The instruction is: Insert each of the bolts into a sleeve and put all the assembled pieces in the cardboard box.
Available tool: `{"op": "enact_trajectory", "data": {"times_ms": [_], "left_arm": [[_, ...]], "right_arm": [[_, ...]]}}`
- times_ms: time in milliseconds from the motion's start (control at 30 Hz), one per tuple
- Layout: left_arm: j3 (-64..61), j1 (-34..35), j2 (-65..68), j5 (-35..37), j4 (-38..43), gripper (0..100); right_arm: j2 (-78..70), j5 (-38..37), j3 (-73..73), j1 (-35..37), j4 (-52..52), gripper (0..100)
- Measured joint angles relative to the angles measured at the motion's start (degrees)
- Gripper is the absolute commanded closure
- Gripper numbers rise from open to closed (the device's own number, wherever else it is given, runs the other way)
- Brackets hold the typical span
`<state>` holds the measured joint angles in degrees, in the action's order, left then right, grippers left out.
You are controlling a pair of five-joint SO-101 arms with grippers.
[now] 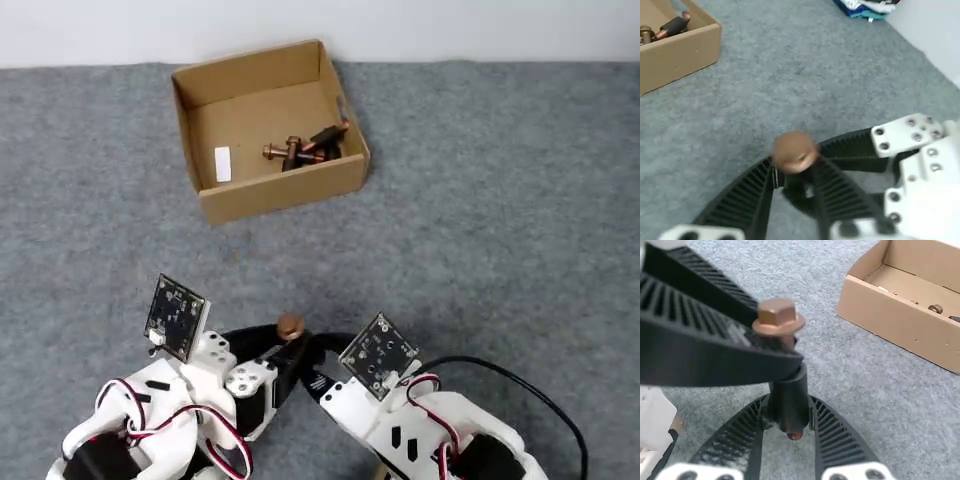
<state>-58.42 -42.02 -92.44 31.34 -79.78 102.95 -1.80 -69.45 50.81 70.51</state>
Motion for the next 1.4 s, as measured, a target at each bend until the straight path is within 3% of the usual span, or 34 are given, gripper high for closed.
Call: {"op": "enact_trajectory", "data": {"times_ms": [167, 367, 467, 567, 700, 833, 1000, 1400], "left_arm": [[0.2, 4.5, 0.1, -0.5, -5.3, 73], [6.2, 12.7, 0.2, -3.3, -6.2, 74], [9.1, 16.4, 0.0, -3.4, -6.2, 83], [10.1, 21.2, 0.0, -3.4, -6.2, 99], [7.4, 29.5, 0.0, -5.1, -6.0, 99], [-3.8, 37.6, 0.0, -12.2, -0.7, 100], [-18.4, 45.7, 0.4, -17.6, 9.9, 100], [-38.5, 47.6, 0.6, -29.9, 30.9, 99]], "right_arm": [[0.0, 0.0, -0.1, -0.2, 0.0, 99.0], [0.1, -2.1, 0.0, -1.1, -0.1, 99.0], [0.1, -2.2, 0.0, -5.0, -0.1, 99.0], [0.1, -0.9, 0.0, -10.3, -0.1, 99.0], [0.0, 4.2, 0.0, -18.5, 0.3, 99.0], [-1.3, 5.5, 0.1, -25.5, 0.4, 99.0], [-10.1, 5.8, 5.6, -27.7, 0.2, 99.0], [-42.7, 5.8, 24.7, -28.5, -13.3, 99.0]]}}
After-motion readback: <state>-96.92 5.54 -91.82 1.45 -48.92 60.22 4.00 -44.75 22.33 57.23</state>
